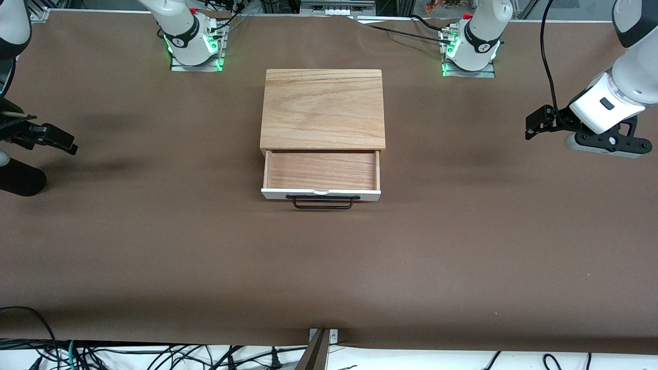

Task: Pull top drawer with both arms simultaneously

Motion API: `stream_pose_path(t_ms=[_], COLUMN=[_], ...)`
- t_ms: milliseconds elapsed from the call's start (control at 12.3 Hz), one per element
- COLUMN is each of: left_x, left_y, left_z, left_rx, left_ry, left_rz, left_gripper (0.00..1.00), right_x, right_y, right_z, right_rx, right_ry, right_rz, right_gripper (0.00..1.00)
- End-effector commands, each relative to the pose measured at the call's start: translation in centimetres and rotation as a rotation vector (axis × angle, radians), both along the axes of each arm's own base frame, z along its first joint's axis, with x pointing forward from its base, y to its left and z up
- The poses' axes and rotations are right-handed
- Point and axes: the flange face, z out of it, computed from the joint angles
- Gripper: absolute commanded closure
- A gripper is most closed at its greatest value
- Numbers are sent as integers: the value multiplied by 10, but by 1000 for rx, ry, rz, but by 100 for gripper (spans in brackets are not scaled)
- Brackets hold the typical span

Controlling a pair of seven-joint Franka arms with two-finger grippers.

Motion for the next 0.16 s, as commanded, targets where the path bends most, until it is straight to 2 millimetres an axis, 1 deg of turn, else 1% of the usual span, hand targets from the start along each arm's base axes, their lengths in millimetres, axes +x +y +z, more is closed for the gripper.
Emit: stream_pose_path(t_ms=[0,81], left_x=[-4,-4], left_y=[1,2], left_z=[9,9], left_rx=[20,20], left_ry=[1,1], left_rz=[7,3], left_gripper=[0,0], right_x=[-2,0], right_y=[-4,-4], right_z=[0,2], right_rx=[-8,-4], right_ry=[22,25], right_rz=[22,19], right_gripper=[0,0])
